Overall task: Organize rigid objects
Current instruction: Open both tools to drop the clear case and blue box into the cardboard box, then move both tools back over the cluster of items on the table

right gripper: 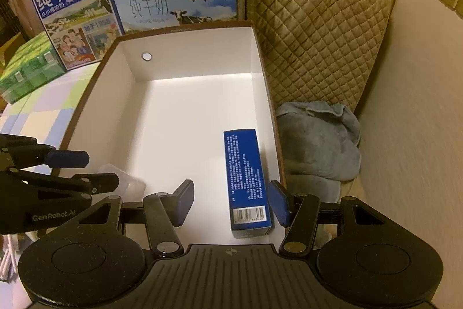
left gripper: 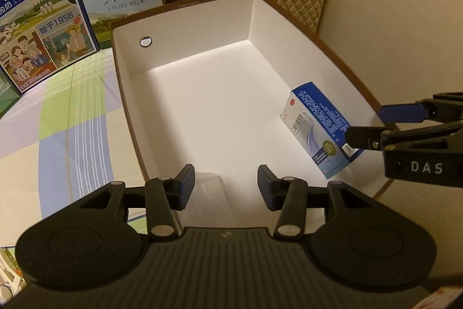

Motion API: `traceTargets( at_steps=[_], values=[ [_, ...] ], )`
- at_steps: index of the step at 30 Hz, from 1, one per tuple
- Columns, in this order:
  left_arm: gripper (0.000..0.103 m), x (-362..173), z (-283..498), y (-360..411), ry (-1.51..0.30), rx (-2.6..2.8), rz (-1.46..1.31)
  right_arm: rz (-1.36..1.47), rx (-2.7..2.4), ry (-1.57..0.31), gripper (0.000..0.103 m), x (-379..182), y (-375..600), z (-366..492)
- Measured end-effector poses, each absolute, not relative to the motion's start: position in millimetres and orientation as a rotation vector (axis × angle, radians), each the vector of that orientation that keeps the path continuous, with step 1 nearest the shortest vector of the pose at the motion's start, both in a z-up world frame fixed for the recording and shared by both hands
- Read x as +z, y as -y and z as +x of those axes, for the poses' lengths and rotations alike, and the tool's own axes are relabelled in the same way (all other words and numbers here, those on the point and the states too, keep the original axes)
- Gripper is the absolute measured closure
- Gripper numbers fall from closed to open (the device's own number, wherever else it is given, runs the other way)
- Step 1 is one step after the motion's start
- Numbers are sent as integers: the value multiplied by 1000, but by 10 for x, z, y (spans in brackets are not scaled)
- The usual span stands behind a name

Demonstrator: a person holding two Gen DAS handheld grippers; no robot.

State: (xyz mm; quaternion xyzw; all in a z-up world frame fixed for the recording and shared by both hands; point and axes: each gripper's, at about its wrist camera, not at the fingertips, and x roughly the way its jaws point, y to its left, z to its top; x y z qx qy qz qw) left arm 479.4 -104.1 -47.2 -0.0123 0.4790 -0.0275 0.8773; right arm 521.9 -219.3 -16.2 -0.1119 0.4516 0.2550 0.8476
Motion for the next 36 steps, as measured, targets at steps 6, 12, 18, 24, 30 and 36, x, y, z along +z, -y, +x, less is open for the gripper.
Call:
traceTargets(
  at_steps=[6, 12, 18, 24, 30, 36],
  values=[
    [59, -249, 4578, 947, -951, -77, -56, -212, 552, -927, 49, -47, 2218, 5051],
    [59, -5, 4241, 716, -906, -69, -79, -164, 582, -877, 49, 107, 2260, 4783],
    [59, 102, 3788, 344, -888, -19, -112, -147, 570, -845, 49, 155, 2211, 4446],
    [58, 96, 3285, -69, -891, 62, -150, -98, 598, -847, 49, 174, 2124, 4115],
    [58, 24, 2815, -448, -912, 152, -196, -70, 631, -833, 49, 203, 1992, 3826],
    [58, -84, 2450, -750, -928, 228, -259, -82, 709, -837, 49, 153, 1741, 3564]
  ],
)
